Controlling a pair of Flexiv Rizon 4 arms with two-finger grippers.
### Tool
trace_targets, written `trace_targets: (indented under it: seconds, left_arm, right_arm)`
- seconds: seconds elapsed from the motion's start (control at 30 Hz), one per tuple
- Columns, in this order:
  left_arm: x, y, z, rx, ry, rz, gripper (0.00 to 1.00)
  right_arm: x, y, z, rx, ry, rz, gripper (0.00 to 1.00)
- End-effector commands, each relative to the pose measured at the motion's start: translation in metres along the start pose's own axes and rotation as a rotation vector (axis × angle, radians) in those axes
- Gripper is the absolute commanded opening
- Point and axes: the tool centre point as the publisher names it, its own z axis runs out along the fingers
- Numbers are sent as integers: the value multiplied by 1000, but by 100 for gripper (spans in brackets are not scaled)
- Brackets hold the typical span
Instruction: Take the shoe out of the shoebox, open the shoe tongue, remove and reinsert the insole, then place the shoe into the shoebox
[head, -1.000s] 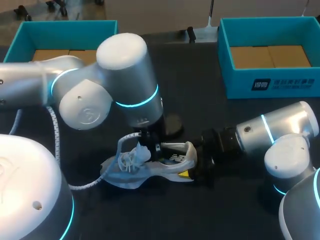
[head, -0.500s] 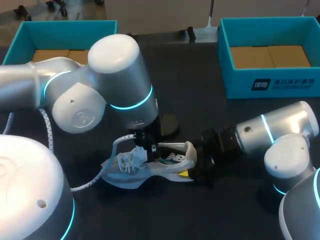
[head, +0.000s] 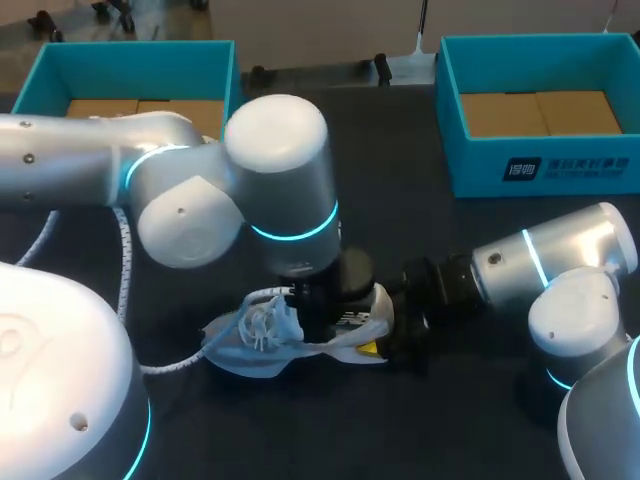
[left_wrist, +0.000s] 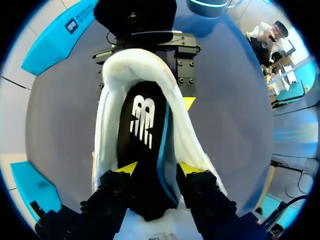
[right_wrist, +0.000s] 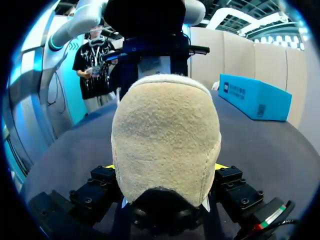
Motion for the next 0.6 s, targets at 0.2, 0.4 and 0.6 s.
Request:
trace_targets:
  seconds: [0.2, 0.4, 0.6]
  left_arm:
    - [-5, -7, 22, -62, -62, -30, 43]
    - [-11, -4, 22, -74, -113, -56, 0]
    - [-21, 5, 6, -18, -105, -113, 0]
  right_arm:
    - [0, 2, 0, 6, -1, 2, 0]
    - [0, 2, 0, 6, -1, 2, 0]
    - [0, 2, 0, 6, -1, 2, 0]
